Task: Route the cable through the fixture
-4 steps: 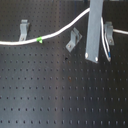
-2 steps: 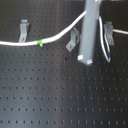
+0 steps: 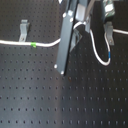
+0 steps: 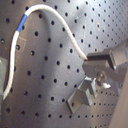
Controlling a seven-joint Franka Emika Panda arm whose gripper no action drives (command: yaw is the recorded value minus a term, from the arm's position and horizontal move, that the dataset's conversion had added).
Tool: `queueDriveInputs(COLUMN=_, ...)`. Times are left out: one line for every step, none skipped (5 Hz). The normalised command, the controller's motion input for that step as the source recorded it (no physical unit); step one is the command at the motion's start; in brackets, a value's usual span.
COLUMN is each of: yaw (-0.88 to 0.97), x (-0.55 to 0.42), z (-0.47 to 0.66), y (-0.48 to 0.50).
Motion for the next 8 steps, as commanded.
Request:
queueDriveInputs(yaw=0.00, x=-0.049, z=0.00, y=0.034)
queueDriveInputs(yaw=-0.10, x=-0.150, z=0.07, y=-0.017)
queueDriveInputs(yaw=-0.41, x=-0.299, z=0.00, y=-0.068)
queueDriveInputs(yaw=0.00, x=-0.015, z=0.00, y=-0.026)
queueDriveInputs(yaw=-0.19, x=-0.301, z=0.05, y=-0.493)
queueDriveInputs(yaw=0.00, x=-0.026, z=0.02, y=-0.052)
queueDriveInputs(yaw=0.38, x=-0.460, z=0.01, y=-0.095)
queueDriveInputs(yaw=0.66, x=-0.298, z=-0.01, y=0.131)
